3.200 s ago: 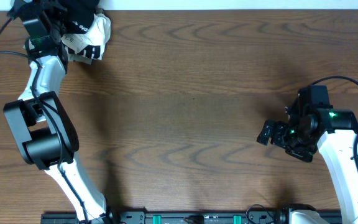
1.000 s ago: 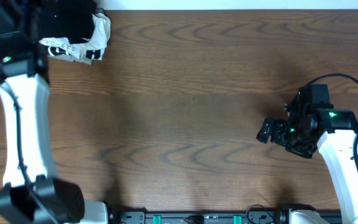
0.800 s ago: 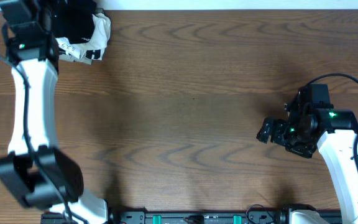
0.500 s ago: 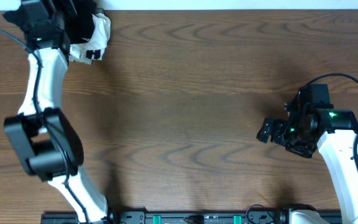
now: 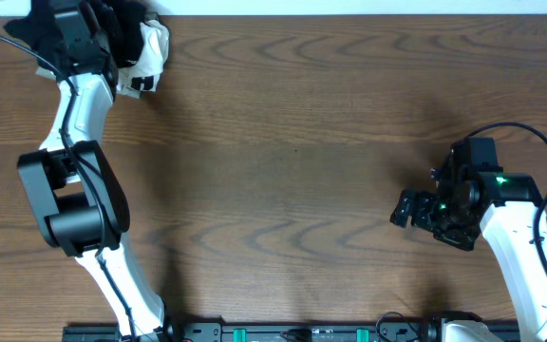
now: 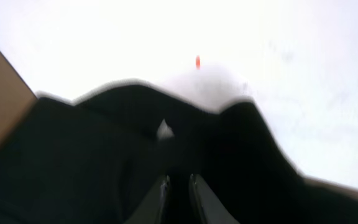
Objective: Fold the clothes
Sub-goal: 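Lower the shirt onto the pile and press it down with the left gripper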
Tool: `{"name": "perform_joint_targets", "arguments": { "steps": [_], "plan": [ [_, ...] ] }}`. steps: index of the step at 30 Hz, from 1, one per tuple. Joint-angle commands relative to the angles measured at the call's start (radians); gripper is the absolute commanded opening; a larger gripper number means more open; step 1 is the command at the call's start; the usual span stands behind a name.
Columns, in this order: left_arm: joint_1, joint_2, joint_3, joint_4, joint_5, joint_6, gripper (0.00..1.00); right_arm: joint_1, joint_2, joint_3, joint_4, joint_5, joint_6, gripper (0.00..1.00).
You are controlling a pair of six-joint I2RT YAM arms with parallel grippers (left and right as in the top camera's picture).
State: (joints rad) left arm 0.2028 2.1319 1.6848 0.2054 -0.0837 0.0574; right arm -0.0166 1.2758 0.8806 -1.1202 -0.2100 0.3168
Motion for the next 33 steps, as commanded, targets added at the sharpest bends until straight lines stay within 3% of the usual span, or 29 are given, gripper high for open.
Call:
{"name": "perform_joint_targets", "arguments": {
  "steps": [1, 11, 23, 33],
  "plan": [
    [0.006, -0.100, 0.027, 0.036, -0.018, 0.017, 0.14, 0.011, -0.008, -0.008, 0.010, -0.008, -0.019, 0.99],
    [0.055, -0.067, 0.027, 0.009, -0.018, 0.016, 0.16, 0.011, -0.008, -0.009, 0.012, -0.008, -0.018, 0.99],
    [0.117, 0.069, 0.027, -0.167, -0.017, -0.002, 0.16, 0.011, -0.008, -0.009, 0.009, -0.040, 0.000, 0.99],
    [0.061, -0.118, 0.027, -0.087, 0.049, -0.063, 0.16, 0.011, -0.008, -0.009, 0.002, -0.042, -0.005, 0.99]
  ]
}}
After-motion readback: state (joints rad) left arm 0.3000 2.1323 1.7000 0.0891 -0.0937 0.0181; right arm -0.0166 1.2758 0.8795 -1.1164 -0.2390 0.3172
